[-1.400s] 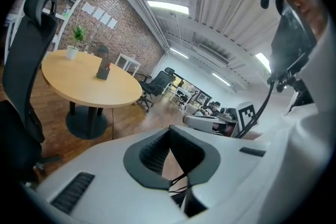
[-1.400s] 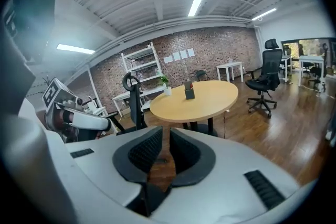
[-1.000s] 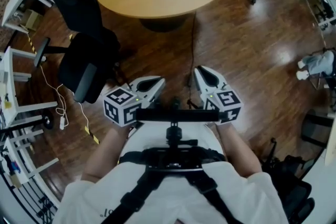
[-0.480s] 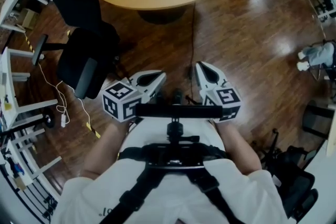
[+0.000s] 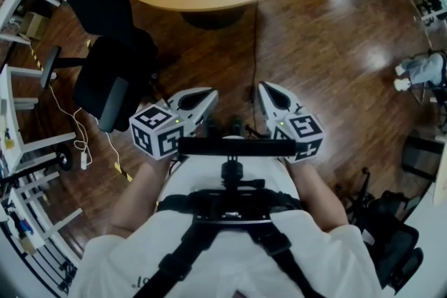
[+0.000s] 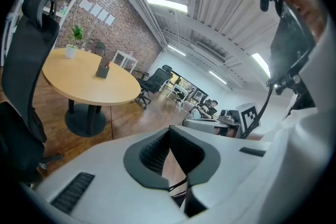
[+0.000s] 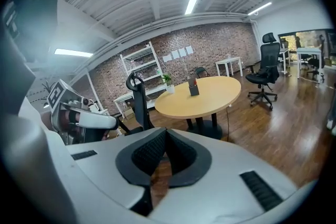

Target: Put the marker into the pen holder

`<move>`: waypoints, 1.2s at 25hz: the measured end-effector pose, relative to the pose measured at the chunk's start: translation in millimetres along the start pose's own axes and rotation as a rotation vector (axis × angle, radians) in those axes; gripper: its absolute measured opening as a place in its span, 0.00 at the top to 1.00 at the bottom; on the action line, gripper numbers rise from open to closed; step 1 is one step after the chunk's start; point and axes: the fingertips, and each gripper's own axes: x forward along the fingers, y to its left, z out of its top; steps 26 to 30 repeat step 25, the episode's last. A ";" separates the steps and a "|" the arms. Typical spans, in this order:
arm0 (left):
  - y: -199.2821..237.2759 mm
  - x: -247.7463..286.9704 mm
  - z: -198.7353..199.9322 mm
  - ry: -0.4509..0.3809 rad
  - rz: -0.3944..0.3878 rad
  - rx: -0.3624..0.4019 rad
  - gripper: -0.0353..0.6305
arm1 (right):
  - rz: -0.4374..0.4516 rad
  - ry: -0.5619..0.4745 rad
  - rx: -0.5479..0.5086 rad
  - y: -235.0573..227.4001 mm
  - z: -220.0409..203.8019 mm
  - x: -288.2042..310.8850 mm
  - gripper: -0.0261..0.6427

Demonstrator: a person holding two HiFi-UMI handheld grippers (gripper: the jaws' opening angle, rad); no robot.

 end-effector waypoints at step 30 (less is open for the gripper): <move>3.0 2.6 -11.6 0.076 -0.043 0.039 0.95 | 0.016 0.049 -0.015 15.1 -7.5 20.6 0.98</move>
